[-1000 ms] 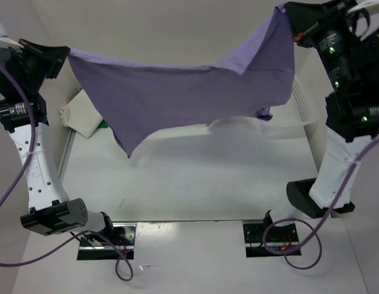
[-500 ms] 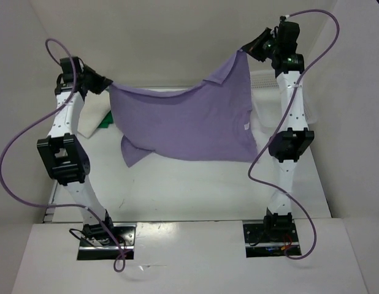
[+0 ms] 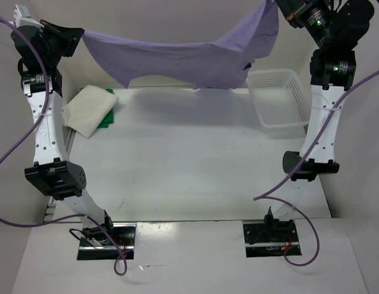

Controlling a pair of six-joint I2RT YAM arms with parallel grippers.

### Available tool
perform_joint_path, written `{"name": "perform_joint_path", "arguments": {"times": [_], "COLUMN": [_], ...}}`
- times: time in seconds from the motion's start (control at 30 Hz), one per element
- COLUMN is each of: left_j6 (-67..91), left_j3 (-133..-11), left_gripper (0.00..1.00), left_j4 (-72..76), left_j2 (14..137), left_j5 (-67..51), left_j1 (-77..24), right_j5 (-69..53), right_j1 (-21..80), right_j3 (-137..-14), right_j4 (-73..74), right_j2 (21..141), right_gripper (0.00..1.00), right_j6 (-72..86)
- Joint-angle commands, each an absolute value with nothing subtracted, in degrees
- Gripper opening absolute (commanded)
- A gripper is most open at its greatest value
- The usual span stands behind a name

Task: Fold and stack the t-shirts
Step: Flatten out the tshirt

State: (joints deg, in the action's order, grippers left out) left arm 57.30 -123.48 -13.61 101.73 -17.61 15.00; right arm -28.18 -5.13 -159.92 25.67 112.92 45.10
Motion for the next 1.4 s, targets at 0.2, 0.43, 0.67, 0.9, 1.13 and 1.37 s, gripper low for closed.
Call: {"name": "perform_joint_path", "arguments": {"times": [0.2,0.43,0.67,0.9,1.13,1.37], "left_j6": [51.43,48.70,46.85,46.32,46.32,44.56], "left_j3": [-91.45,-58.08,-38.97,-35.51,-39.19,-42.80], "left_gripper": [0.00,0.00,0.01,0.03,0.00,0.00], "left_j4": [-6.51,-7.82,-13.88,-20.83,-27.85,-29.98], "left_j2": [87.31,75.86,68.22,63.19,62.67,64.60], "left_j5": [-16.44,-15.82,-13.10,-10.10,-12.56,-14.68], "left_j1": [15.38,15.91,17.75,18.46,18.46,18.46], "right_j5": [-31.20,-29.18,-23.83,-21.36,-19.43,-13.73], "right_j1": [-2.29,1.14,1.14,5.96,6.77,6.77], "right_j3": [-107.33,-67.54,-48.43,-48.34,-51.32,-55.19], "right_j4": [23.65,30.22,40.32,53.88,65.91,66.11], "right_j2": [90.75,73.78,63.48,59.60,49.14,50.62], "right_gripper": [0.00,0.00,0.00,0.00,0.00,0.00], "right_j6": [36.65,31.99,30.76,33.46,36.64,37.18]}}
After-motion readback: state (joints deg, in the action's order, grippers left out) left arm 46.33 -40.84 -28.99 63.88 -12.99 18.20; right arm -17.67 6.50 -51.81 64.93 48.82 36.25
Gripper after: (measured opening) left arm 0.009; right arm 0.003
